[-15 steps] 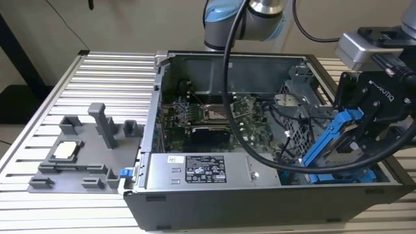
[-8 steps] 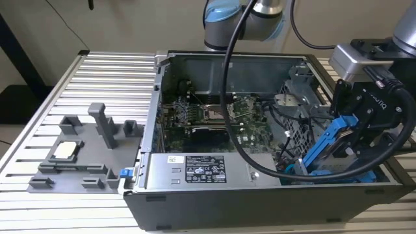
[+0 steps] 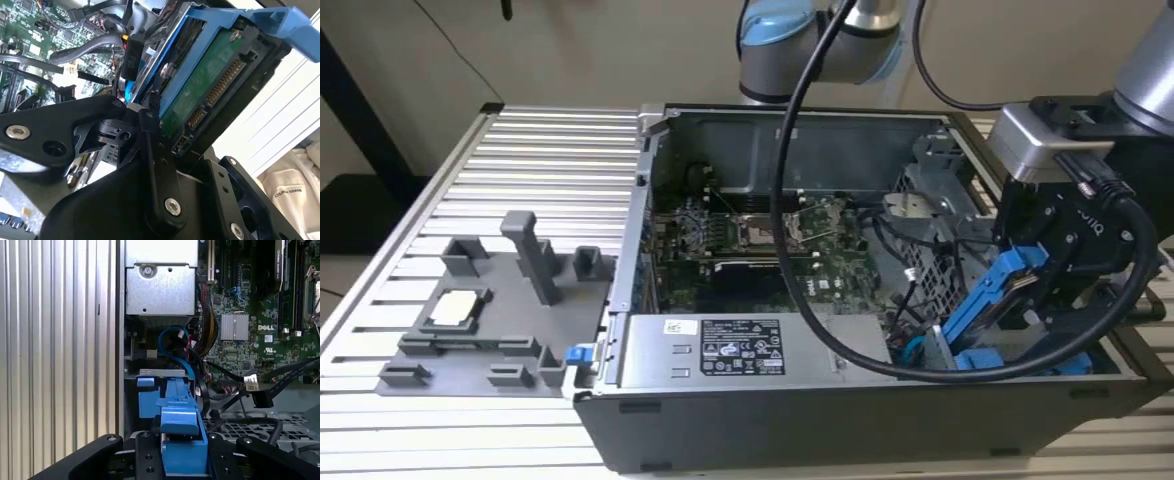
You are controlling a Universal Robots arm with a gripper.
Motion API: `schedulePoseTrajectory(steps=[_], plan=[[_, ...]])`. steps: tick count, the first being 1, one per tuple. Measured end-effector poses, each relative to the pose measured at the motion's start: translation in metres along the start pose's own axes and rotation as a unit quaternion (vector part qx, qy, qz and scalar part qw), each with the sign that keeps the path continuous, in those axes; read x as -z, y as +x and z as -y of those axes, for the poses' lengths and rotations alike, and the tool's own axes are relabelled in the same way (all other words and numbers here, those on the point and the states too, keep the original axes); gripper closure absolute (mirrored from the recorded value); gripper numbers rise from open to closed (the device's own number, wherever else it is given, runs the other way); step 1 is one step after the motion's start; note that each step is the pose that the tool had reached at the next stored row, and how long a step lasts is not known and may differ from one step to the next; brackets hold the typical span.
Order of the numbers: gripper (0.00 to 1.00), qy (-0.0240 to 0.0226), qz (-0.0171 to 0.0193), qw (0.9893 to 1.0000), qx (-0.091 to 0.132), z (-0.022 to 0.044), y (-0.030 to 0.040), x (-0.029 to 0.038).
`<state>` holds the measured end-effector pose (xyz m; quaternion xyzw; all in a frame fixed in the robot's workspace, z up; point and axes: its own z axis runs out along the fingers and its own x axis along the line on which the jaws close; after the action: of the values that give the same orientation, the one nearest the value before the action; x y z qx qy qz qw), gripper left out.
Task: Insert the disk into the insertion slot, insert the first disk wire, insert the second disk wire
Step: 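Insert the disk into the insertion slot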
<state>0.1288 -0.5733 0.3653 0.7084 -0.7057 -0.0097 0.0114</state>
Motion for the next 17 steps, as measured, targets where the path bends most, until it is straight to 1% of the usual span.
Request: schedulePoseTrajectory(steps=[7, 8, 12, 17], plan=[[0.66, 0.0, 0.0002, 1.0, 0.0, 0.0, 0.0, -0.0002], [0.59, 0.0, 0.0002, 1.0, 0.0, 0.0, 0.0, -0.0002], [0.59, 0.0, 0.0002, 1.0, 0.0, -0.0001, 0.0001, 0.0011], [0.59, -0.0001, 0.0002, 1.0, 0.0, 0.0, 0.0, 0.0011]])
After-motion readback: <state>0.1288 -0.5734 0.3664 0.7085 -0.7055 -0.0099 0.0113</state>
